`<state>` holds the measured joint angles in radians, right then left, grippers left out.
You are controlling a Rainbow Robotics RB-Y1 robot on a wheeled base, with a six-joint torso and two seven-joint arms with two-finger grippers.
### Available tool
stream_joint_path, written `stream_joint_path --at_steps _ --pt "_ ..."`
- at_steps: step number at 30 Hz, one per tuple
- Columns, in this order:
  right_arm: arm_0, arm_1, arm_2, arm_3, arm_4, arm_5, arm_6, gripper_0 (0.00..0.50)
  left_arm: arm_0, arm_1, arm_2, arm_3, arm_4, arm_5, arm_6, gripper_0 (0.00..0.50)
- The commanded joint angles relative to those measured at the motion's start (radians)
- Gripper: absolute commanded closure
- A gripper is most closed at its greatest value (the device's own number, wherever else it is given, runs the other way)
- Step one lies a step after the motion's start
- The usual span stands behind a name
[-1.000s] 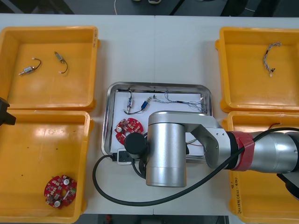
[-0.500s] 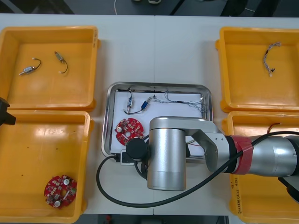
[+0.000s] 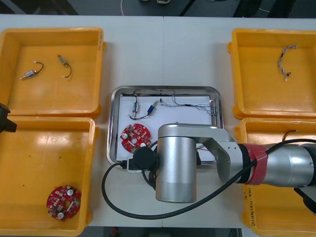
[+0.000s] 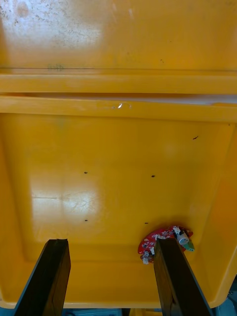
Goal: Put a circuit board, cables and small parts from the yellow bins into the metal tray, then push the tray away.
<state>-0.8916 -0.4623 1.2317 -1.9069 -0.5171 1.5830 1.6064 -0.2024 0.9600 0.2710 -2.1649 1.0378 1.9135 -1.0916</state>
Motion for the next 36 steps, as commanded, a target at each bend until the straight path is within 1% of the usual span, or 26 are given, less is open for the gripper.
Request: stream_joint_path --at_steps 1,7,13,26,36 --pt "0.005 0.011 0.012 -0.043 0.014 -0.005 -0.034 0.474 0.017 0.045 0.033 -0.029 -0.002 0.006 0.012 0.000" --pt "-0.006 -0.001 0.012 -0.041 0.014 -0.008 -0.026 0.484 0.017 0.045 0.033 -0.029 -0.002 0.006 0.012 0.000" --pt "-0.041 -0.022 0.012 -0.043 0.014 -0.014 -0.019 0.500 0.017 0.045 0.033 -0.029 -0.002 0.006 0.012 0.000" --pt "-0.122 -0.050 0.012 -0.040 0.012 -0.014 -0.017 0.500 0.017 0.045 0.033 -0.029 -0.002 0.006 0.012 0.000" --pt "-0.178 -0.053 0.012 0.019 0.012 -0.018 -0.014 0.500 0.017 0.045 0.033 -0.029 -0.002 0.006 0.012 0.000"
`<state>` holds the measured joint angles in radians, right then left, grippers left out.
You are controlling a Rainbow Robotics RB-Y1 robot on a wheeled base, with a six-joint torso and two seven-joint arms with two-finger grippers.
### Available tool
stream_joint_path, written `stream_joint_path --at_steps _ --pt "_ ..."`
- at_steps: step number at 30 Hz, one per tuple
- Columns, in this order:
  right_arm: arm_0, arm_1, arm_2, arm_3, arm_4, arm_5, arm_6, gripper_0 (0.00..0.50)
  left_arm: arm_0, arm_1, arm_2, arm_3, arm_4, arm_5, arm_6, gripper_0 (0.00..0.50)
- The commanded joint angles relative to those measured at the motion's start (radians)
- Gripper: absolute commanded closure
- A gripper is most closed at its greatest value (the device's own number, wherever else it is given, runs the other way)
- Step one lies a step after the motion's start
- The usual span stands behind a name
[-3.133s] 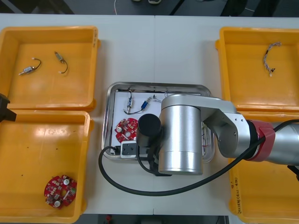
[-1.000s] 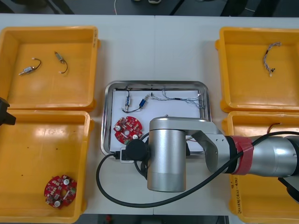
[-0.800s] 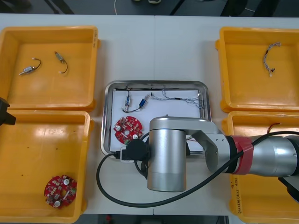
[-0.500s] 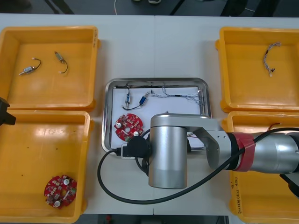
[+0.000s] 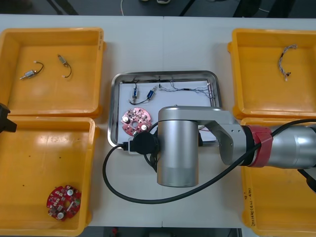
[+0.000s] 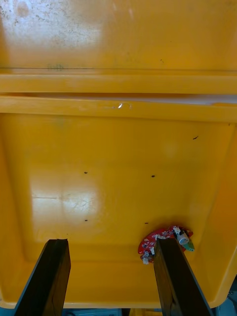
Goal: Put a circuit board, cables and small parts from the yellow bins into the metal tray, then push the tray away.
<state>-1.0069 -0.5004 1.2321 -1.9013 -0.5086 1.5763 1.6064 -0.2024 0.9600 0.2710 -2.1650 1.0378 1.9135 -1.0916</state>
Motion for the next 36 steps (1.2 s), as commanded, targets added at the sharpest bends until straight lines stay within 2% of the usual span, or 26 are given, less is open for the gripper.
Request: stream_joint_path --at_steps 1,23,36 --pt "-0.068 -0.015 0.012 0.022 0.004 -0.013 -0.011 0.500 0.017 0.045 0.033 -0.029 -0.002 0.006 0.012 0.000" --pt "-0.180 -0.013 0.012 0.163 0.006 -0.084 0.020 0.500 0.017 0.045 0.033 -0.029 -0.002 0.006 0.012 0.000" --pt "-0.225 -0.013 0.012 0.249 0.024 -0.173 0.050 0.500 0.017 0.045 0.033 -0.029 -0.002 0.006 0.012 0.000"
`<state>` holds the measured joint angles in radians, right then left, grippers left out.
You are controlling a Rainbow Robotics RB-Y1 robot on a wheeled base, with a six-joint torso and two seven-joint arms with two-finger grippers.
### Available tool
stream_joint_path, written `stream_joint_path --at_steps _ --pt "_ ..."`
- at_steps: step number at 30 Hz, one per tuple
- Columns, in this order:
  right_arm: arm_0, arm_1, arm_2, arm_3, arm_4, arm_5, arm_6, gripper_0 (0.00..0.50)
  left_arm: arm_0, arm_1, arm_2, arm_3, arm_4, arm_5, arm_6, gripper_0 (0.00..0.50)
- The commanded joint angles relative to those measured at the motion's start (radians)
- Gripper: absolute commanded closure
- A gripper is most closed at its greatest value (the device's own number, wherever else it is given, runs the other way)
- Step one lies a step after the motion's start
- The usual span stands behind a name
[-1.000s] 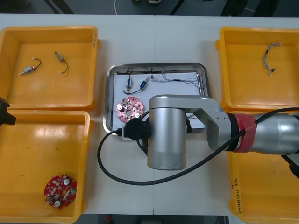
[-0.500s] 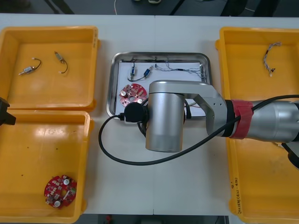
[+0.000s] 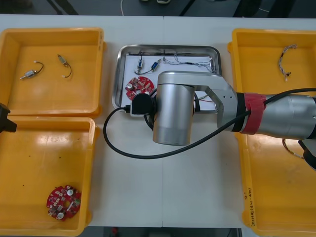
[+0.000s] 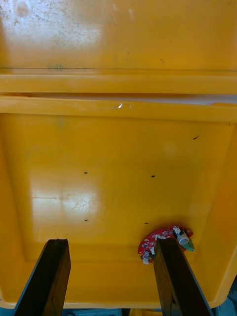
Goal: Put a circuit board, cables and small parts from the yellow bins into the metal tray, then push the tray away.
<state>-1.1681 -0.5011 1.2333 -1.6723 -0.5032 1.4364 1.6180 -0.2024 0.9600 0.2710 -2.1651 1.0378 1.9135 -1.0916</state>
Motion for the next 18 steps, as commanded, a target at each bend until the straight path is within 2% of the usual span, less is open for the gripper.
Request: stream_joint_path --at_steps 1,18 --pt "-0.065 -0.013 0.011 0.025 0.020 -0.037 0.040 0.500 0.017 0.045 0.033 -0.028 -0.002 0.006 0.012 0.000" --pt "-0.093 -0.013 0.009 0.164 0.045 -0.221 0.076 0.500 0.017 0.045 0.033 -0.028 -0.002 0.006 0.012 0.000"
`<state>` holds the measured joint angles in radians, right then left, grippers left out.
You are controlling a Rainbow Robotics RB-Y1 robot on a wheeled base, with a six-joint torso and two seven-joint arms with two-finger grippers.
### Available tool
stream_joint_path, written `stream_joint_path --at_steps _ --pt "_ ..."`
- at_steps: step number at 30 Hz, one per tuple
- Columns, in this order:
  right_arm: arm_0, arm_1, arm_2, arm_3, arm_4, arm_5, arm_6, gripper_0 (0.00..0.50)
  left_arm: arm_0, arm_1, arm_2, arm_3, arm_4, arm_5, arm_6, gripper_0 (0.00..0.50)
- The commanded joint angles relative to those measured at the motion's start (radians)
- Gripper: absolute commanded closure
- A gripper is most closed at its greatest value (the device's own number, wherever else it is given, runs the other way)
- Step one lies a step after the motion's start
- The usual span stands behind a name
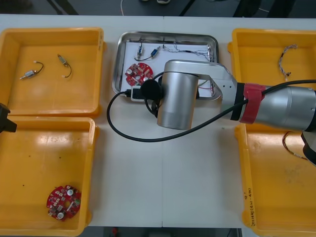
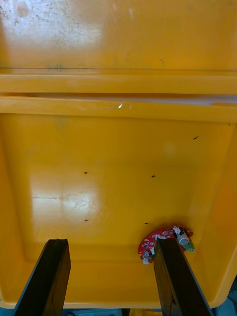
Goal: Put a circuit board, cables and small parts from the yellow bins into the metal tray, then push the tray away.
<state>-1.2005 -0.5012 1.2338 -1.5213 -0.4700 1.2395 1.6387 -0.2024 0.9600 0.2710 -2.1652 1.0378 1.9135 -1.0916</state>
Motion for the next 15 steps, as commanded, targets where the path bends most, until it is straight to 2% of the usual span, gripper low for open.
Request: stream_joint_path --at_steps 1,15 --pt "-0.067 -0.013 0.010 0.024 0.013 -0.035 0.061 0.500 0.017 0.045 0.033 -0.028 -0.002 0.006 0.012 0.000" --pt "-0.100 -0.013 0.010 0.086 0.011 -0.074 0.099 0.500 0.017 0.045 0.033 -0.028 -0.002 0.006 0.012 0.000"
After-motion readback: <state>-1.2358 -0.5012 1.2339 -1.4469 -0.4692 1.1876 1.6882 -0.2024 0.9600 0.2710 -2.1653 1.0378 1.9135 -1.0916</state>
